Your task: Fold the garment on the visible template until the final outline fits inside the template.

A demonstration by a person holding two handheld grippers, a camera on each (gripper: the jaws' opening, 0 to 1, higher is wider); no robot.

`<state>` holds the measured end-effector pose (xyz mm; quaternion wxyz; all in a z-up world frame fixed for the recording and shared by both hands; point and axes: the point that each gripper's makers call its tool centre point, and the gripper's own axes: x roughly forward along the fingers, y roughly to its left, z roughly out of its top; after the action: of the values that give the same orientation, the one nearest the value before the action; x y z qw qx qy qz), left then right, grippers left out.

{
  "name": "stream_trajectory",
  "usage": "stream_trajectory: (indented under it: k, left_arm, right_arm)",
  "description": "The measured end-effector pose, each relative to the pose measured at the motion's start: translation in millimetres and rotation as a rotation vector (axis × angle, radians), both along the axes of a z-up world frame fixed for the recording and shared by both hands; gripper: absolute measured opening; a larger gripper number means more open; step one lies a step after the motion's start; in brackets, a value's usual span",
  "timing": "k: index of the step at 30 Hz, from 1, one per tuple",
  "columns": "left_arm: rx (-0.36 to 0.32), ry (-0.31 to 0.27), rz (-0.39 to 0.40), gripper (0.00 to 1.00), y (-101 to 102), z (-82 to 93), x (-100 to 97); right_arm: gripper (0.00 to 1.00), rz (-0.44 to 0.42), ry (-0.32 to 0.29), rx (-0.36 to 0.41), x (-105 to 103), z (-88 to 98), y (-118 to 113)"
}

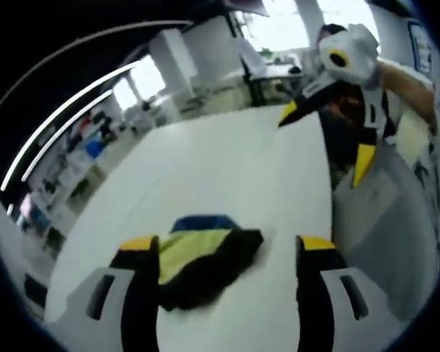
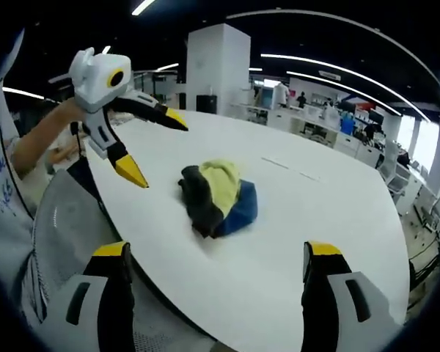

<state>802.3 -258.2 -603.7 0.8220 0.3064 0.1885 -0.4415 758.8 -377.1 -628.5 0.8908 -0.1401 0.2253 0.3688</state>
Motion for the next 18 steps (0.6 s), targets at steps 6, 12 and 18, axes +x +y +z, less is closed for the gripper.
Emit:
stream_trajectory:
  k: [6, 12, 18]
  left_arm:
    - [0.088, -0.012, -0.065, 0.63, -12.8, -9.0, 5.7]
    - [0.149, -0.011, -0.133, 0.53, -29.1, -23.1, 6.0]
    - [0.169, -0.057, -0.142, 0.46, -41.1, -34.3, 13.5]
  right_arm:
    - [0.93, -0.004, -0.005, 0.011, 0.0, 1.5, -4.6]
    - [0.93, 0.0, -0.005, 0.012, -0.5, 0.7, -4.7]
    - [0.92, -0.001, -0.008, 0.024, -0.9, 1.5, -5.9]
